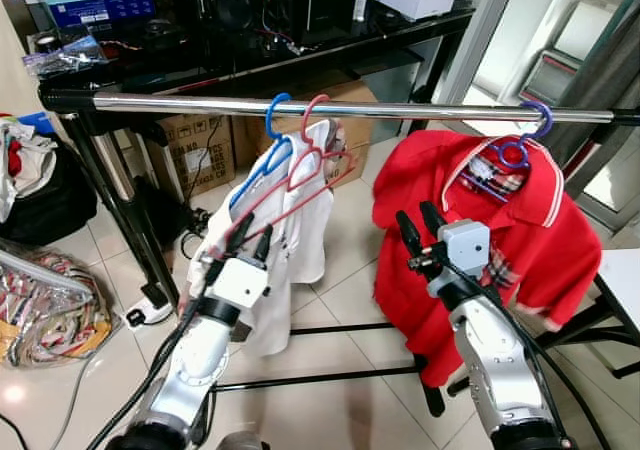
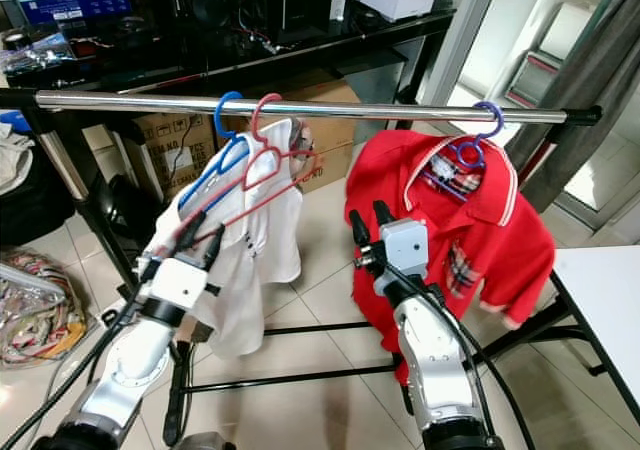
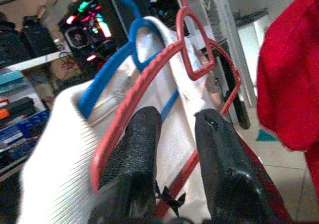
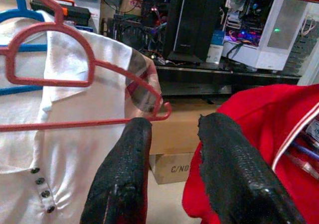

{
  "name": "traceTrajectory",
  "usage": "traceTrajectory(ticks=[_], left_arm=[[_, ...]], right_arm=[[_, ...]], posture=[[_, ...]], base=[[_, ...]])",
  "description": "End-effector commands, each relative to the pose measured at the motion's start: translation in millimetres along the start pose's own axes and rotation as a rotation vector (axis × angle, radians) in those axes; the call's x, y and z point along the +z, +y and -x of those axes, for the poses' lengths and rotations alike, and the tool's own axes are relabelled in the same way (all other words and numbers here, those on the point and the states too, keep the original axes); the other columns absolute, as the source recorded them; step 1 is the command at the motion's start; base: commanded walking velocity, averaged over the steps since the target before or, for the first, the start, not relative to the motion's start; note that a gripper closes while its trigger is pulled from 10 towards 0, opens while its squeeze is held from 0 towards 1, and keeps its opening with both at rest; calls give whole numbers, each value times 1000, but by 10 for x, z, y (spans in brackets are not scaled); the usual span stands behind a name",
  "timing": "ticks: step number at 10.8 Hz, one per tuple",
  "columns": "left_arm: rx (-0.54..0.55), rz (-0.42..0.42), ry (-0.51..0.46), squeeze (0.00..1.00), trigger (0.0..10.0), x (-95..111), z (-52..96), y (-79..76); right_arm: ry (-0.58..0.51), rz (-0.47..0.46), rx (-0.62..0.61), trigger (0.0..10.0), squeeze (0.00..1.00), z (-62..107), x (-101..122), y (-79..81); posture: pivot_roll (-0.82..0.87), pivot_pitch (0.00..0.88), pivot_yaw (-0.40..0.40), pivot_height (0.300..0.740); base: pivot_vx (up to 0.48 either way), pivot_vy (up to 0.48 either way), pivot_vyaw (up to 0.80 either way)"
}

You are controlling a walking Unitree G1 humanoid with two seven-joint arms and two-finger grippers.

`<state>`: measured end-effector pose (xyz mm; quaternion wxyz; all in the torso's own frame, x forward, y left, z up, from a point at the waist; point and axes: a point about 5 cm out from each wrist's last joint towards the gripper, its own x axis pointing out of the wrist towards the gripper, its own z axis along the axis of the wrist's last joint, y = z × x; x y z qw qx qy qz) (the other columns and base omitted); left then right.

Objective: Hang hanger

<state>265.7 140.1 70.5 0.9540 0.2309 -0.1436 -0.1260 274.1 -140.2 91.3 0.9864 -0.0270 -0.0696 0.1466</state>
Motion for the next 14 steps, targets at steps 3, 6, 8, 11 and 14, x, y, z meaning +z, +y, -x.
traceTrajectory(ticks=[3, 6, 8, 11, 14], left_arm=[[-151, -31, -24, 0, 10000, 36, -38, -219], [-175, -15, -17, 0, 10000, 25, -29, -255], [-151, -15, -59, 0, 10000, 93, -47, -234], [-24, -102, -243, 0, 10000, 454, -236, -1], [61, -72, -201, 0, 10000, 415, -243, 175]], right_arm=[[-4, -11, -27, 10000, 0, -26, 15, -49], [-5, -11, -25, 10000, 0, -40, 14, -42], [-7, -11, -19, 10000, 0, -58, 24, -39], [-9, -11, -4, 10000, 0, -83, 29, -20], [-10, -8, -5, 10000, 0, -82, 31, -29]], posture=[[217, 0, -55, 740], [219, 0, -53, 740], [229, 0, -61, 740], [237, 0, -67, 740], [236, 0, -69, 740]], base=[[0, 0, 0], [0, 0, 0], [0, 0, 0], [0, 0, 0], [0, 0, 0]])
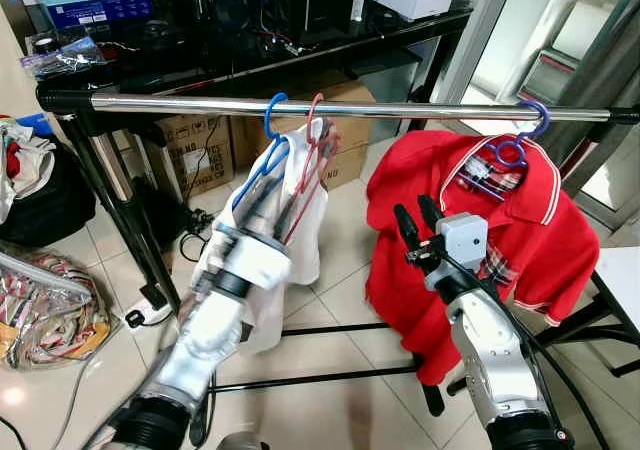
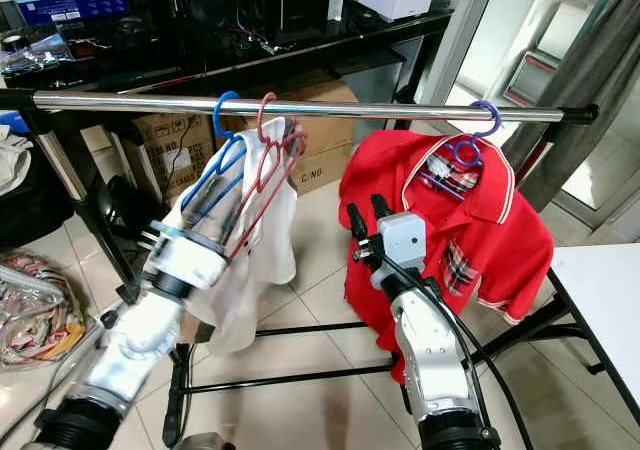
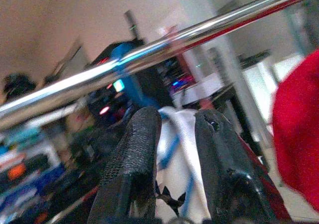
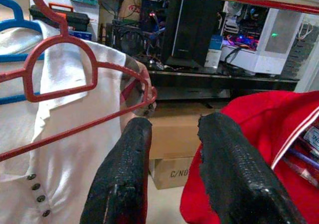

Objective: Hang hanger

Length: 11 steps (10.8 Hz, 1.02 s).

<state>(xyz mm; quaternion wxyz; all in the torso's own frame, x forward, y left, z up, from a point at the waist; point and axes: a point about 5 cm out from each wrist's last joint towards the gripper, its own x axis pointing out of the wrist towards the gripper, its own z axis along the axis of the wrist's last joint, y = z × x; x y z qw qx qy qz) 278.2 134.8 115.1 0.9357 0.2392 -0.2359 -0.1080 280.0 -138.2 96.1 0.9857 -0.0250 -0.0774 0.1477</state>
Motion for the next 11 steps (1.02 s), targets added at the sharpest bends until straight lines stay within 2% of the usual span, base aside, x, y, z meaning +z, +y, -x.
traceTrajectory(ticks=[1, 2, 3, 4, 7, 9, 11], left_arm=[[38, 31, 21, 0, 10000, -14, -35, 47], [44, 54, 40, 0, 10000, -36, -35, 50], [41, 135, 91, 0, 10000, -93, -36, 33], [1, 163, 114, 0, 10000, -123, -21, -11], [-116, 149, 116, 0, 10000, -118, 5, -113], [-222, 165, 149, 0, 10000, -154, 34, -223], [-271, 189, 177, 0, 10000, -183, 55, -277]], right_arm=[[5, -6, -7, 10000, 0, -11, -8, -23], [4, -6, -7, 10000, 0, -11, -7, -18], [3, -7, -7, 10000, 0, -13, -6, -14], [3, -7, -8, 10000, 0, -12, -8, -14], [2, -9, -10, 10000, 0, -15, -8, -5], [2, -9, -10, 10000, 0, -27, -7, -6], [0, -8, -12, 10000, 0, -33, 1, -15]], posture=[[236, 0, -68, 740], [236, 0, -68, 740], [236, 0, -68, 740], [236, 0, -68, 740], [235, 0, -64, 740], [235, 0, -67, 740], [234, 0, -68, 740]], base=[[0, 0, 0], [0, 0, 0], [0, 0, 0], [0, 0, 0], [0, 0, 0], [0, 0, 0], [0, 0, 0]])
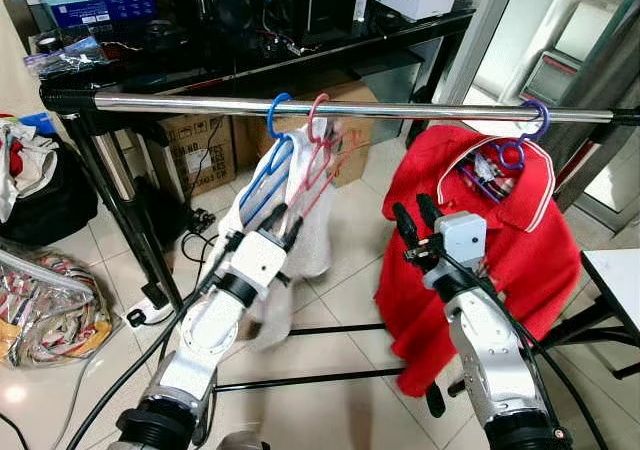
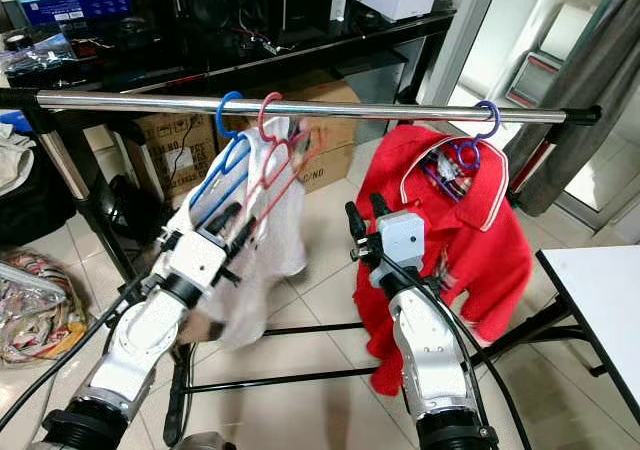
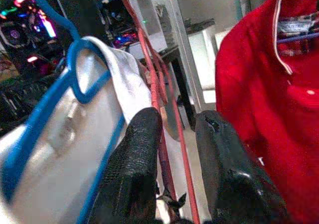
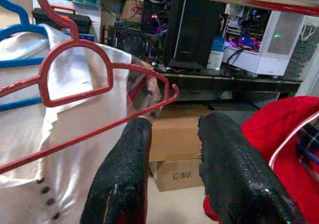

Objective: Hang hanger

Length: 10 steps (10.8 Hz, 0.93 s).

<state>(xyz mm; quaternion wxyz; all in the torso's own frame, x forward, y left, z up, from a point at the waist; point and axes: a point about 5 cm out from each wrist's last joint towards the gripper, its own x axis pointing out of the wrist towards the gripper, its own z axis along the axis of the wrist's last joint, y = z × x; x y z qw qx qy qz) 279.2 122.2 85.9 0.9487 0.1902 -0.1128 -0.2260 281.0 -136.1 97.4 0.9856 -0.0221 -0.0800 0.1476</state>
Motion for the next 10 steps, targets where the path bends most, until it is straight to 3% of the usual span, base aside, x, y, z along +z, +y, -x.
traceTrajectory(ticks=[1, 4, 7, 10], left_arm=[[-17, 9, 6, 0, 10000, -2, -24, -16], [17, 21, -1, 0, 10000, 20, -52, 36], [79, 71, 61, 0, 10000, -47, -66, 107], [48, 90, 82, 0, 10000, -66, -77, 82]], right_arm=[[4, -3, -12, 10000, 0, -21, -4, -33], [3, -4, -13, 10000, 0, -28, -4, -29], [4, -7, -12, 10000, 0, -23, -8, -17], [3, -8, -12, 10000, 0, -31, -9, -14]], posture=[[233, 0, -69, 740], [232, 0, -69, 740], [232, 0, -69, 740], [232, 0, -69, 740]], base=[[0, 0, 0], [0, 0, 0], [0, 0, 0], [0, 0, 0]])
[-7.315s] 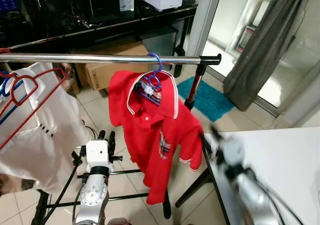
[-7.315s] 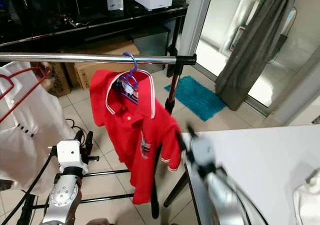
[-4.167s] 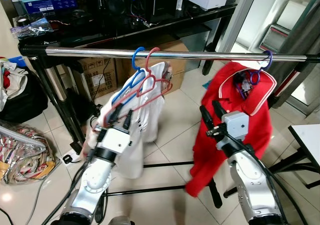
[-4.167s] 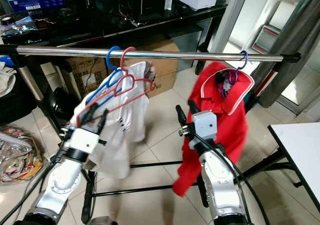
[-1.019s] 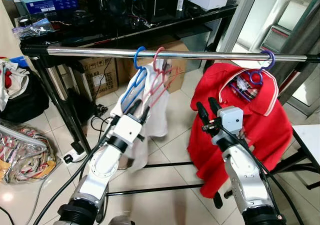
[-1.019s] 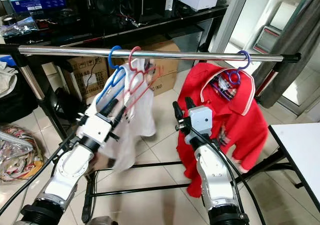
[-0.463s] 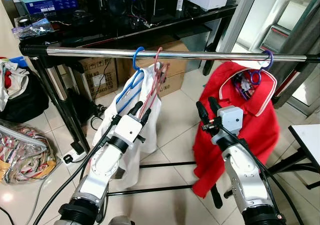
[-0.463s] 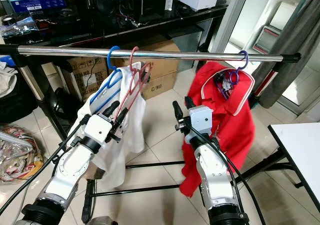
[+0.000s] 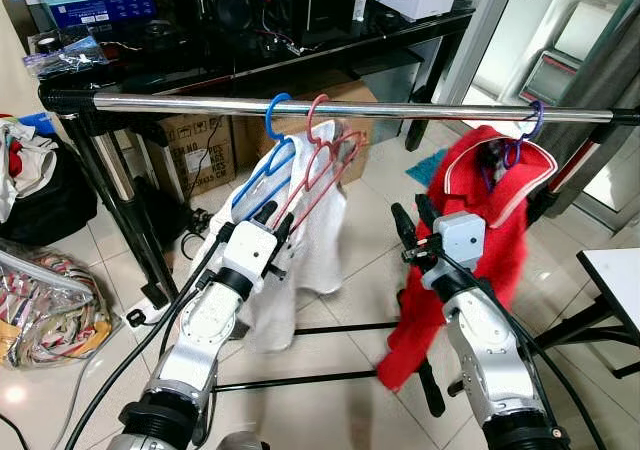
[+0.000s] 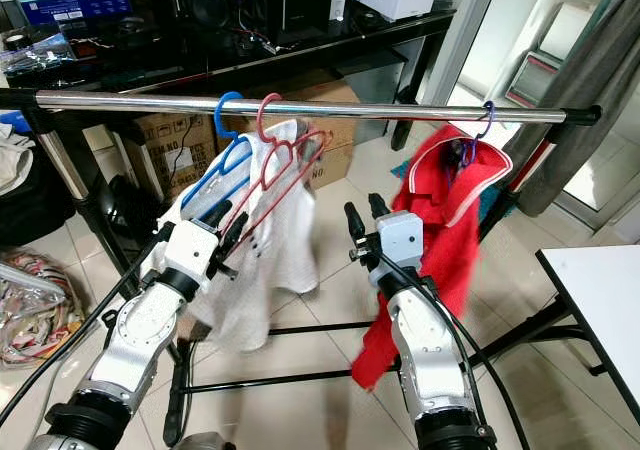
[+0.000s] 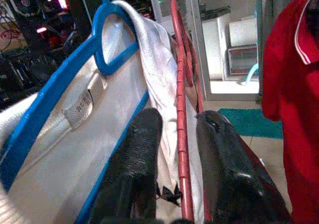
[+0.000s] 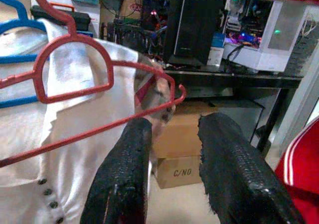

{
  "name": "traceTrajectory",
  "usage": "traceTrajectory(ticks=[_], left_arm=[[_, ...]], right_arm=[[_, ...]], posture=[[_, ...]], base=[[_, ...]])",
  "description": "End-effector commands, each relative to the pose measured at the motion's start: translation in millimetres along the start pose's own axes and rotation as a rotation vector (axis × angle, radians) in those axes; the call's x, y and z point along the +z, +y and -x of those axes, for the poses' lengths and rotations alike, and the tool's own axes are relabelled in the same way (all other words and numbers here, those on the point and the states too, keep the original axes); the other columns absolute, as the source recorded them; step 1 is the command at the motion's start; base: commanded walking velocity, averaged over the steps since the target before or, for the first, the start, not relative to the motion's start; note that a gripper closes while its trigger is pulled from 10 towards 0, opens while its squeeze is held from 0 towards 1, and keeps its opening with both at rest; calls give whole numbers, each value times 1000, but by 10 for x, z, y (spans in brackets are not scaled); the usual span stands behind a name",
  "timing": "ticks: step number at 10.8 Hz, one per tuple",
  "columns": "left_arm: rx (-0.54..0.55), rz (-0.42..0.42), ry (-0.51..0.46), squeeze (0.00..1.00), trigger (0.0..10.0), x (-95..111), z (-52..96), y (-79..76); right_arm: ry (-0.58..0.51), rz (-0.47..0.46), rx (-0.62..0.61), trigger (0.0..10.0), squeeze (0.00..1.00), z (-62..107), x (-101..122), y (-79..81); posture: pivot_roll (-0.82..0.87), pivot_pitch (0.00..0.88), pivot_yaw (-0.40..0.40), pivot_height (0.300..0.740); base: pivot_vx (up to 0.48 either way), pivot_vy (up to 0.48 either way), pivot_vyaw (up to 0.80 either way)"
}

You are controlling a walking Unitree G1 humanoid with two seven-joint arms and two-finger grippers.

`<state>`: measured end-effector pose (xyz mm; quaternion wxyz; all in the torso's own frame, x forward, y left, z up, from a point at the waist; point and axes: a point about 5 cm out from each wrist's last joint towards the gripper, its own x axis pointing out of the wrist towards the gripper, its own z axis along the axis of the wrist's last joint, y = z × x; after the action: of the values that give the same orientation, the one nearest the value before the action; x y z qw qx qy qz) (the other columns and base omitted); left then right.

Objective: Hang hanger

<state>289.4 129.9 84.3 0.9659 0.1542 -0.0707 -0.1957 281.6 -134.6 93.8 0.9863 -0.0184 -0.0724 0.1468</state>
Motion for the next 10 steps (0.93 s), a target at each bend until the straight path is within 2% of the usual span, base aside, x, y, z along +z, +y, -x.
traceTrajectory(ticks=[1, 2, 3, 10], left_arm=[[-32, 19, 25, 0, 10000, -21, -24, -46], [-40, 25, 33, 0, 4314, -30, -24, -57], [-56, 36, 50, 0, 0, -50, -21, -76], [-101, 42, 81, 0, 0, -78, -32, -115]], right_arm=[[-11, 2, -10, 10000, 0, -28, 28, -27], [-11, 2, -10, 10000, 0, -28, 27, -27], [-10, 3, -11, 10000, 0, -32, 30, -24], [-11, 6, -12, 10000, 0, -37, 29, -28]], posture=[[232, 0, -69, 740], [232, 0, -69, 740], [236, 0, -67, 740], [236, 0, -67, 740]], base=[[0, 0, 0], [0, 0, 0], [0, 0, 0], [0, 0, 0]])
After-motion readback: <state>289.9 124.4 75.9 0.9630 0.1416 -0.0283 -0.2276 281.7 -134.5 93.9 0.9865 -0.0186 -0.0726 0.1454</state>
